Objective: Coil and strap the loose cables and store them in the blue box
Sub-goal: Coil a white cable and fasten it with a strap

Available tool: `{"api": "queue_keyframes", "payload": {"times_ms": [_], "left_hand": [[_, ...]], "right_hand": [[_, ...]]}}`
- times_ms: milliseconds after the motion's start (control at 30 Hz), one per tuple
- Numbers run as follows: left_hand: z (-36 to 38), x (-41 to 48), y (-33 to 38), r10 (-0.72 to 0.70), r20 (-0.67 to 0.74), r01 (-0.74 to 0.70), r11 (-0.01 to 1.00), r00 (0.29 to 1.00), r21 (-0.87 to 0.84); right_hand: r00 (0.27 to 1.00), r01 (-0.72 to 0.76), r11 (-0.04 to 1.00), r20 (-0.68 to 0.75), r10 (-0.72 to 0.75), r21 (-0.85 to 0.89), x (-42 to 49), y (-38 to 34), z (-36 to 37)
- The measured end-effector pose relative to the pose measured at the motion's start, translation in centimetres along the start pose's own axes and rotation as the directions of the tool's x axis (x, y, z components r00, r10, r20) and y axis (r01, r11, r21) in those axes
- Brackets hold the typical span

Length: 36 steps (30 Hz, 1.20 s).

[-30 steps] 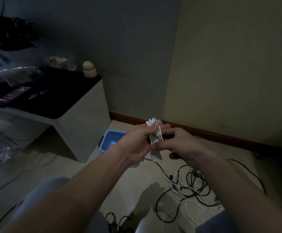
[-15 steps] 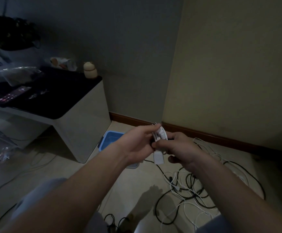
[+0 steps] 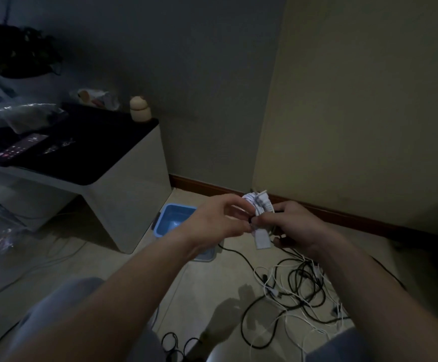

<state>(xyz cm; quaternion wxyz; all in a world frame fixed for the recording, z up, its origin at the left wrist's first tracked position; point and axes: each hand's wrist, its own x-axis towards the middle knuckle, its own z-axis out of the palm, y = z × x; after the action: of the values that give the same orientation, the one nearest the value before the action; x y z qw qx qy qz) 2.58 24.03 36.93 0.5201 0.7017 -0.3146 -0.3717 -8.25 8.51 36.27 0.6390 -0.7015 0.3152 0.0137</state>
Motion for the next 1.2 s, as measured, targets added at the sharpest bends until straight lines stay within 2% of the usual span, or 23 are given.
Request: {"api": "queue_keyframes", "payload": {"times_ms": [67, 300, 467, 600, 767, 867, 933, 1000, 1067, 1200], "left_hand": [[0.3, -0.1, 0.0, 0.110, -0.030, -0.102, 0.979, 0.994, 0.178], [0.4, 0.0, 0.3, 0.295, -0.002, -0.261, 0.849, 0.955, 0.459], [0.1, 0.1, 0.3, 0.390, 0.056, -0.343, 0.725, 0.919, 0.597], [-0.2, -0.3, 0.5, 0.468, 0.129, -0.426, 0.612, 0.874, 0.666], [0.1, -0.7, 0.7, 0.510, 0.247, -0.496, 0.438, 0.824, 0.750], [0.5, -1.0, 0.8, 0.520, 0.296, -0.486, 0.278, 0.801, 0.829], [0.7, -1.1, 0.9, 0.575, 0.337, -0.503, 0.154, 0.745, 0.850], [0.9, -1.1, 1.1, 0.613, 0.388, -0.541, 0.077, 0.688, 0.838], [1.0, -1.0, 1.2, 0.602, 0.445, -0.589, 0.054, 0.663, 0.806], [1.3, -0.9, 0.7, 0.480, 0.471, -0.595, 0.141, 0.740, 0.791]], "right_hand": [[0.999, -0.016, 1.000, 0.033, 0.016, 0.008, 0.0, 0.1, 0.1], [0.984, -0.051, 0.997, 0.174, 0.042, 0.049, -0.1, 0.2, -0.6], [0.954, -0.081, 0.996, 0.293, 0.070, 0.027, -0.2, 0.4, -1.5], [0.939, -0.114, 0.993, 0.326, 0.114, -0.020, -0.3, 0.4, -1.7], [0.929, -0.107, 0.993, 0.351, 0.119, -0.054, -0.2, 0.6, -2.1], [0.919, -0.099, 0.992, 0.375, 0.120, -0.076, -0.2, 0.6, -2.3], [0.911, -0.100, 0.991, 0.392, 0.127, -0.088, -0.1, 0.7, -2.3], [0.909, -0.104, 0.991, 0.395, 0.131, -0.089, 0.0, 0.8, -2.3], [0.905, -0.106, 0.990, 0.404, 0.135, -0.092, 0.0, 0.9, -2.4], [0.890, -0.090, 0.983, 0.430, 0.152, -0.160, 0.0, 1.2, -2.6]]}}
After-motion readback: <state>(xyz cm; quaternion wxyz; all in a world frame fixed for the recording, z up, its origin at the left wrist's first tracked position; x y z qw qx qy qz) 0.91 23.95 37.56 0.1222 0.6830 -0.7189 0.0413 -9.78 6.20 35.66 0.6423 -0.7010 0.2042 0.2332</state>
